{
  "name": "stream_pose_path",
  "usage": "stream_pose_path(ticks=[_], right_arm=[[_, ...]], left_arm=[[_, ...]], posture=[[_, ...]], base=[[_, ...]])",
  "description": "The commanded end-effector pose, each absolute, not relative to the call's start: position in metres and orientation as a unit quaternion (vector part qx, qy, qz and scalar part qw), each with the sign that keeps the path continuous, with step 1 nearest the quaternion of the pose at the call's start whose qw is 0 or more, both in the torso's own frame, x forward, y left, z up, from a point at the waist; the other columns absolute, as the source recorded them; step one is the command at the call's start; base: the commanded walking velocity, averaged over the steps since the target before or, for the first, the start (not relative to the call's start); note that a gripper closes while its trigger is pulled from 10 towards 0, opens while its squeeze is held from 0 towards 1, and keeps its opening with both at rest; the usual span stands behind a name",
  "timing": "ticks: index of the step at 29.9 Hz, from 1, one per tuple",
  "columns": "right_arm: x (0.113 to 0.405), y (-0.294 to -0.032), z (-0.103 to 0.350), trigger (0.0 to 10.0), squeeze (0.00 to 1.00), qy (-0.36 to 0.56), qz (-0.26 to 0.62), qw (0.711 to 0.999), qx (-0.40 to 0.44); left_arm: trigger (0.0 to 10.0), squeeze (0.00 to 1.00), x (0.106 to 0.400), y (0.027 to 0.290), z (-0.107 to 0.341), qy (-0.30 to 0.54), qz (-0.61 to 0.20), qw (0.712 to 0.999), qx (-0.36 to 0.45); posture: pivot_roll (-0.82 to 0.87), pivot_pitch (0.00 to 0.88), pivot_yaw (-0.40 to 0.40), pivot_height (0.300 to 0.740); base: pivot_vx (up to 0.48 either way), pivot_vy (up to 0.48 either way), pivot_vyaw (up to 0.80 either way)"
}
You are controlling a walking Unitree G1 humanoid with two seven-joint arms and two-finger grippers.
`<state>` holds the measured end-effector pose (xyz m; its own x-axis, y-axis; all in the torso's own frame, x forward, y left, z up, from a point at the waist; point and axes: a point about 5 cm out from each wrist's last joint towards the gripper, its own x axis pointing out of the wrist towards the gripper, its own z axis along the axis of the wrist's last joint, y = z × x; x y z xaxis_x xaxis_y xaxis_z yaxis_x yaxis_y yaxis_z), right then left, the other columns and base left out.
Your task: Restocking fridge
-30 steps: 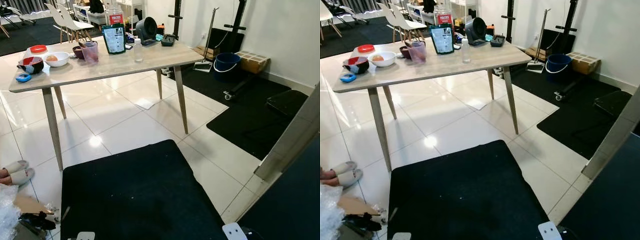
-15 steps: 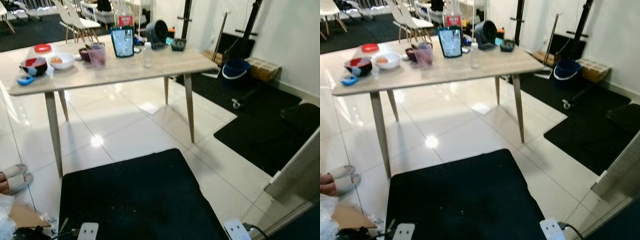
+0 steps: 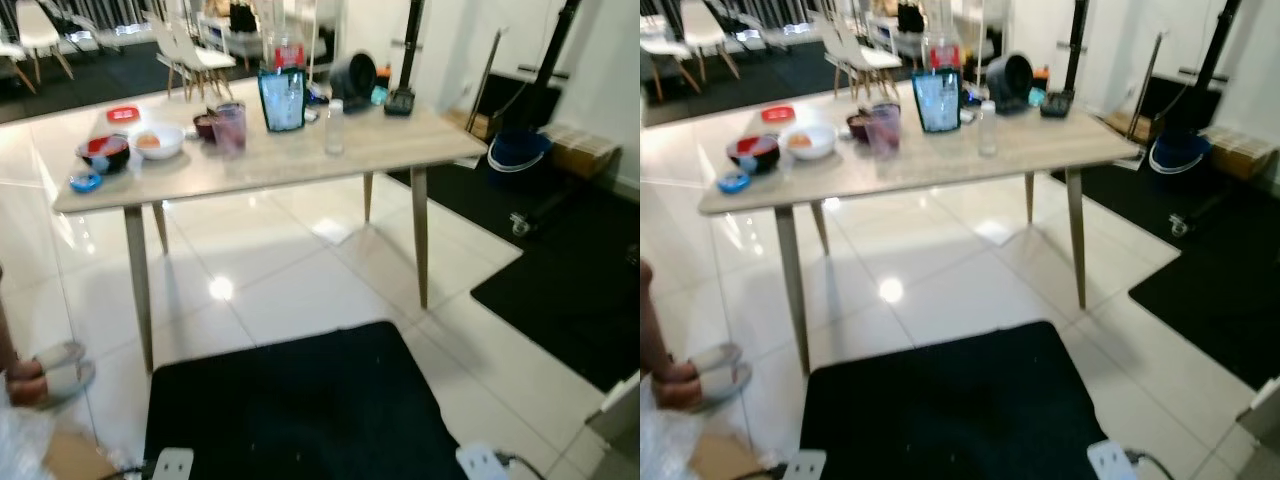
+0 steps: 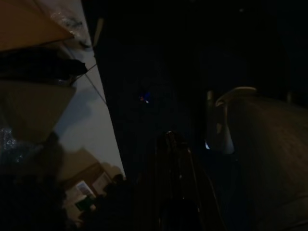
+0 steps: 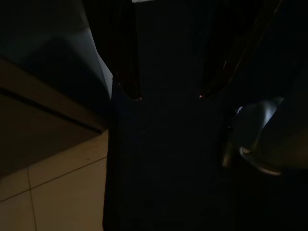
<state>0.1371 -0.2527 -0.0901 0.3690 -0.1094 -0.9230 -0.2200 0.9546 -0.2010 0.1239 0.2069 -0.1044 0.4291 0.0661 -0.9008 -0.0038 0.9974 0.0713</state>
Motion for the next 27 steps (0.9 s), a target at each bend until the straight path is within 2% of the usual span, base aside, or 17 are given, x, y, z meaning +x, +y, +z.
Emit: stream_pose_path(ticks=[1,16,27], right_arm=[[0.131,-0.254,-0.092,10.0,0.0,0.568,0.031,0.81,-0.144],[0.145,-0.235,-0.092,10.0,0.0,0.557,0.038,0.818,-0.137],[0.146,-0.23,-0.093,10.0,0.0,0.557,0.044,0.818,-0.138]], left_arm=[[10.0,0.0,0.116,0.203,-0.108,0.549,0.014,0.835,0.025],[10.0,0.0,0.118,0.201,-0.108,0.55,0.008,0.835,0.03],[10.0,0.0,0.106,0.207,-0.11,0.559,0.009,0.828,0.036]], posture=[[0.01,0.0,0.005,0.74],[0.01,0.0,0.021,0.74],[0.02,0.0,0.031,0.74]], base=[[0.304,0.0,0.0],[0.306,0.0,0.0],[0.292,0.0,0.0]])
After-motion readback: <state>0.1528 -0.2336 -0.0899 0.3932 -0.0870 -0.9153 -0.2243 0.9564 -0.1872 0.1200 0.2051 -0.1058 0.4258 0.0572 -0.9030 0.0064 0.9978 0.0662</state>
